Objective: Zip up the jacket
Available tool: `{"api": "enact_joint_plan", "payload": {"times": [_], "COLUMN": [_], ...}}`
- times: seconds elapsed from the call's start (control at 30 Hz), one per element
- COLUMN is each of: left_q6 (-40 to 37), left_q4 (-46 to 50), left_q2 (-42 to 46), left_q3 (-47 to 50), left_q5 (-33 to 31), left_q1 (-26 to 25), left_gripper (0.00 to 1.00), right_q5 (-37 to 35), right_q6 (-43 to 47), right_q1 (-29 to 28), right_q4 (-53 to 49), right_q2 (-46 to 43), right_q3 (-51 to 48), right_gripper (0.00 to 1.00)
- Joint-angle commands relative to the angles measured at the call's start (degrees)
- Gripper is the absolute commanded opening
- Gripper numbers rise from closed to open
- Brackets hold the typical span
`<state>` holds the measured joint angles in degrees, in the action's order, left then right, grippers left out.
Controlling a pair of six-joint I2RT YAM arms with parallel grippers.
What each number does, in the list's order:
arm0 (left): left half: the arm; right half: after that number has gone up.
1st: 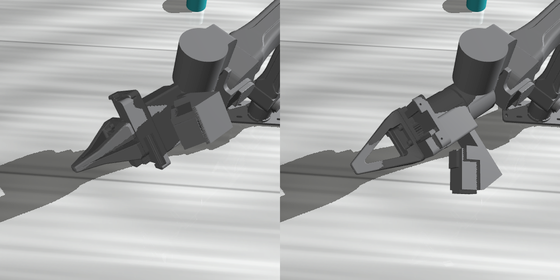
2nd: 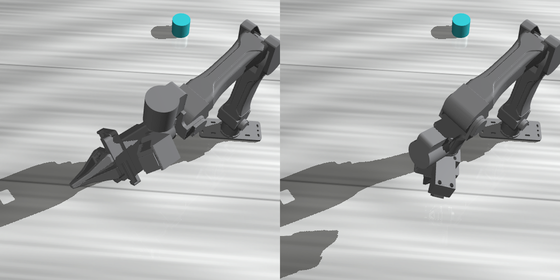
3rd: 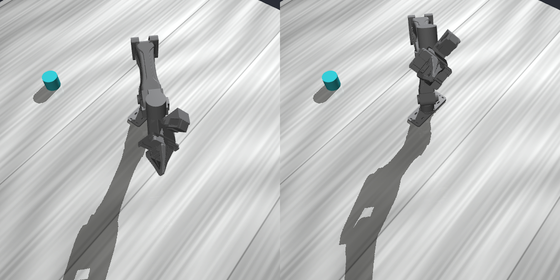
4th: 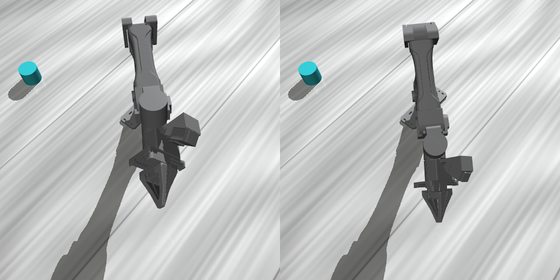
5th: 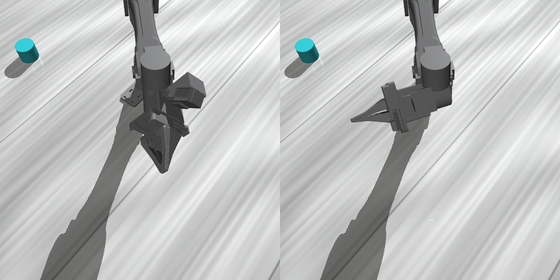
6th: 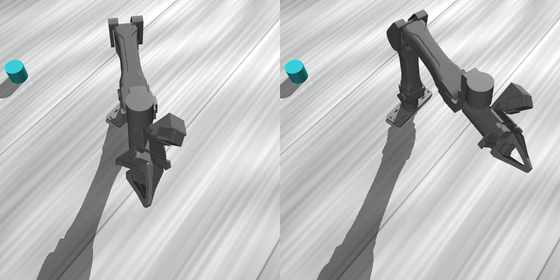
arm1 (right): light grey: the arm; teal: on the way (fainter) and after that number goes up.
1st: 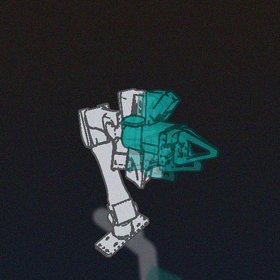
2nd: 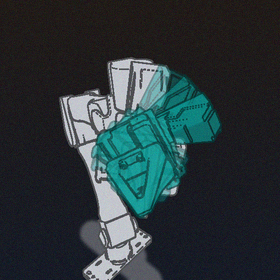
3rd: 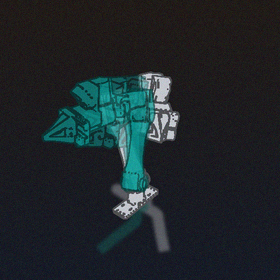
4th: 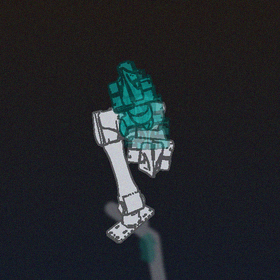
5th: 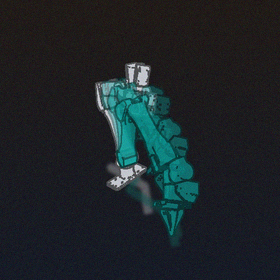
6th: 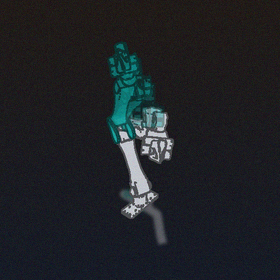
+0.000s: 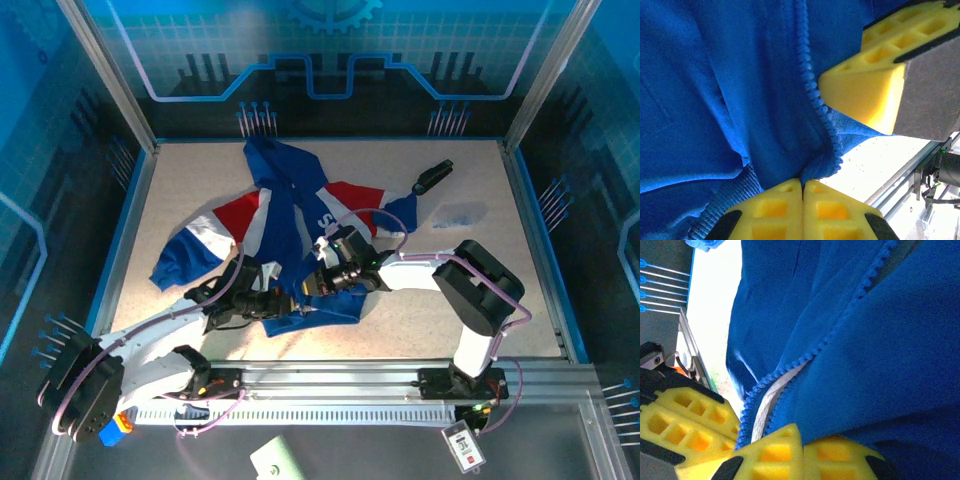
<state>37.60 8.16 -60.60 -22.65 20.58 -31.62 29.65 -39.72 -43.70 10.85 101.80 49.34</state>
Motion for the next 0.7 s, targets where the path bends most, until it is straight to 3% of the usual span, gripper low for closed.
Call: {"api": "enact_joint_plan", "payload": {"times": [0.0, 0.53, 0.6, 0.67], "left_q6": [1.1, 0.7, 0.9, 1.2], "left_q4": [-1.1, 4.0, 4.7, 5.0], "left_q2": [-0.1, -0.4, -0.8, -1.7], "left_q3": [1.1, -0.7, -1.7, -2.6], "left_q5": [0.4, -0.3, -0.2, 0.1], "left_q1": [0.3, -0.2, -0.2, -0.2], "left_gripper": [0.00, 0.00, 0.00, 0.00], "right_q5": [0.5, -4.2, -4.8, -5.7], "right_q6": [-2.5, -3.0, -1.6, 0.8], "right_q1": [0.6, 1.1, 1.0, 1.0], "right_q4": [4.3, 0.9, 2.2, 2.7], "right_q2": [-0.3, -4.9, -6.5, -8.9], "right_q3": [0.6, 0.4, -1.1, -2.8], "right_gripper": [0.00, 0.01, 0.21, 0.29]}}
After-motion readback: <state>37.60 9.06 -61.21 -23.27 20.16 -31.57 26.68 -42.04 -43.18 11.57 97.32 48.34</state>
